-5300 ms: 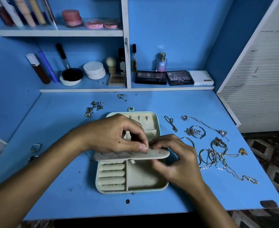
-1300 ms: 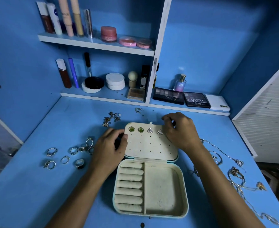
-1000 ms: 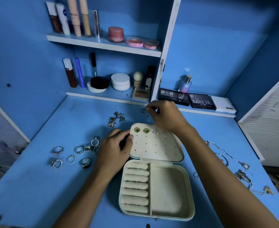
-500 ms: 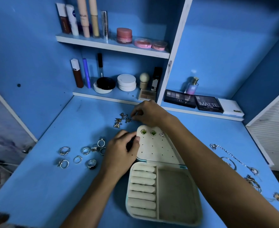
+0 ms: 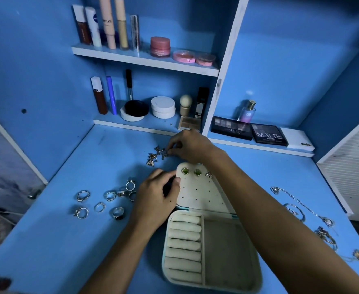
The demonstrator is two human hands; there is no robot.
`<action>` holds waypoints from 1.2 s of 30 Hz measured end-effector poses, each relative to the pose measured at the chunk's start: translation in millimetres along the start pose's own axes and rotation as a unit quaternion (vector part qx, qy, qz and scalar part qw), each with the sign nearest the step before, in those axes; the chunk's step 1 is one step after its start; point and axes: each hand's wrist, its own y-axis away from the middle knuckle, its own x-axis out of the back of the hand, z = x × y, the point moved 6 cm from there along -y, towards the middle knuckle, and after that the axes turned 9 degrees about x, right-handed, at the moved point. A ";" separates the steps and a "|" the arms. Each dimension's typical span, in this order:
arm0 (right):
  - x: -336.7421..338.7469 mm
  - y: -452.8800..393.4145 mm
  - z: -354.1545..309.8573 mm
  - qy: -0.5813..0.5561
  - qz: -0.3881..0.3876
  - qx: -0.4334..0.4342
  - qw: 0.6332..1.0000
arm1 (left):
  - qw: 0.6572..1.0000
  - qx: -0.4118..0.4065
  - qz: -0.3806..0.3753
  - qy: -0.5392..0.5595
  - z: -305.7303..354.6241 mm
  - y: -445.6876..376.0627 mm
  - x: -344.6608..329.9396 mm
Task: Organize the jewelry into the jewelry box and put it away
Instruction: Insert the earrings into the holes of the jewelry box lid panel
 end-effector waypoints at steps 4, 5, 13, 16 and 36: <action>5.7 7.1 6.3 -0.032 0.030 -0.008 0.999 | 1.000 -0.005 0.002 0.002 1.4 -0.1 0.9; 8.4 10.2 8.1 -0.045 0.041 -0.014 0.998 | 1.000 -0.006 0.002 0.003 1.6 -0.1 1.0; 32.2 51.3 18.1 -0.122 0.117 -0.068 0.983 | 1.000 -0.006 -0.001 0.013 1.6 0.5 1.1; 39.0 67.1 20.9 -0.153 0.144 -0.075 0.975 | 1.000 -0.009 -0.002 0.012 0.9 0.3 0.7; 52.7 176.5 38.7 -0.197 0.301 -0.104 0.927 | 1.000 -0.014 -0.006 -0.005 2.1 1.5 0.8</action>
